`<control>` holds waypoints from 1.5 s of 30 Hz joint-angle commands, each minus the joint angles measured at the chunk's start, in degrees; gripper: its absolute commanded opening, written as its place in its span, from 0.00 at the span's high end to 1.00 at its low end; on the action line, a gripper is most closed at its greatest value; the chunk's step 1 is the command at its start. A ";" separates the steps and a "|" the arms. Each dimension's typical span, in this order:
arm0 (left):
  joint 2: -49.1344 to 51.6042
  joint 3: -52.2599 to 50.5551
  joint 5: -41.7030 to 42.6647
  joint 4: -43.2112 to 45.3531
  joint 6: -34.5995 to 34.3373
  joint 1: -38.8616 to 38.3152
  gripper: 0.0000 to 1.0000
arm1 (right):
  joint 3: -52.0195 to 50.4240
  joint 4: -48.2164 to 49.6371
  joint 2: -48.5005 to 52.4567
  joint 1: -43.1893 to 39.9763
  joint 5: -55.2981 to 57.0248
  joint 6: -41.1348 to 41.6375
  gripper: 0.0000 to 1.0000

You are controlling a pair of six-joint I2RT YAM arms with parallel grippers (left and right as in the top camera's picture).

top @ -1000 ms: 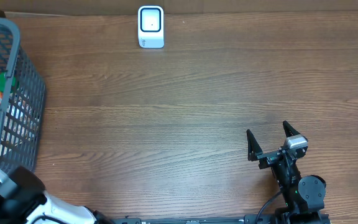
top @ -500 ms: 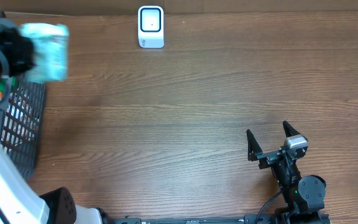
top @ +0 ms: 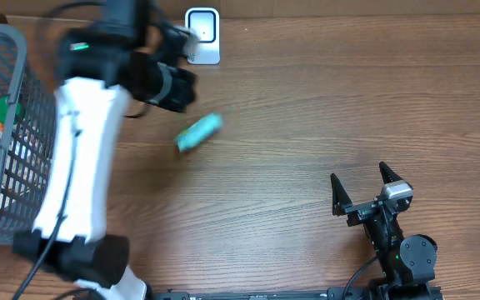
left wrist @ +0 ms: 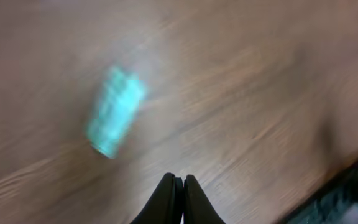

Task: Scan the item barcode
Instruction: 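Carry the wipes pack with the left gripper to the scanner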

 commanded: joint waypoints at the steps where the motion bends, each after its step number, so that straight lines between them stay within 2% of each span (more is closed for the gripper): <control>1: 4.74 -5.55 -3.58 3.37 3.76 -4.79 0.96 | -0.61 0.26 -0.52 -0.07 -0.26 -0.04 0.00; 8: 10.80 -5.99 -7.28 8.22 2.86 -7.39 0.96 | -0.61 0.26 -0.52 -0.07 -0.26 -0.04 0.00; 11: 10.78 -5.99 -11.21 12.63 0.39 -6.67 0.71 | -0.61 0.26 -0.52 -0.07 -0.26 -0.04 0.00; 16: 10.84 -7.74 -19.52 20.81 -1.68 -5.75 0.37 | -0.61 0.24 -0.52 -0.07 -0.26 -0.07 0.00; 17: 10.84 -8.52 -20.39 22.12 -1.90 -5.64 0.35 | -0.61 0.26 -0.52 -0.07 -0.26 -0.07 0.00; 20: 11.34 -10.40 -23.26 24.35 -3.45 -5.03 0.40 | -0.61 0.26 -0.52 -0.07 -0.26 -0.07 0.00; 26: 14.60 -14.03 -25.68 30.38 -10.21 -1.77 0.38 | -0.59 0.26 -0.52 -0.07 -0.26 -0.04 0.00; 37: 27.17 -14.12 -23.96 41.70 -8.00 -1.51 0.36 | -0.61 0.26 -0.52 -0.07 -0.26 -0.07 0.00; 42: 30.14 -14.12 -19.96 40.63 -6.08 -2.80 0.42 | -0.61 0.26 -0.52 -0.07 -0.26 -0.04 0.00; 45: 30.29 -14.12 -16.17 38.95 -1.33 -4.28 0.44 | -0.61 0.24 -0.52 -0.07 -0.26 -0.07 0.00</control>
